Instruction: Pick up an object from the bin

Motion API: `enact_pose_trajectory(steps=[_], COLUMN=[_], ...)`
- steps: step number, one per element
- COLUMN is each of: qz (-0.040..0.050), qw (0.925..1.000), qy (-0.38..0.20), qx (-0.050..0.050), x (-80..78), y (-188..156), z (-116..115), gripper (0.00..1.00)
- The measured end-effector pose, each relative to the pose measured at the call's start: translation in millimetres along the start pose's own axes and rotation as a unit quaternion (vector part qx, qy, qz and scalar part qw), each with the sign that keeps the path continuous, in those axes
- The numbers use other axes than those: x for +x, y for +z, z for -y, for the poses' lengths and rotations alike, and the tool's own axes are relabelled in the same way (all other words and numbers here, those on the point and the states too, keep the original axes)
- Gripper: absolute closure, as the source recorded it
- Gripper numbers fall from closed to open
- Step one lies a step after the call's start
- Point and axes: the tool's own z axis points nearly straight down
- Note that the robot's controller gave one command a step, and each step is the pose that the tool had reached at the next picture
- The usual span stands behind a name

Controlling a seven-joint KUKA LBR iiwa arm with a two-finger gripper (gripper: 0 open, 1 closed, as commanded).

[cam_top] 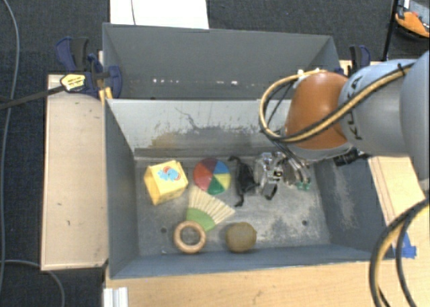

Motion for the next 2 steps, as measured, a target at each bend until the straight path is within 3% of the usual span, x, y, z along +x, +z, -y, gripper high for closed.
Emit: enact_pose_trajectory(steps=[2], qz=[-0.0034], qw=[1.0000], qy=[0.000], qx=[0.000], x=[2.1], y=[-20], z=[0], gripper=[1.00])
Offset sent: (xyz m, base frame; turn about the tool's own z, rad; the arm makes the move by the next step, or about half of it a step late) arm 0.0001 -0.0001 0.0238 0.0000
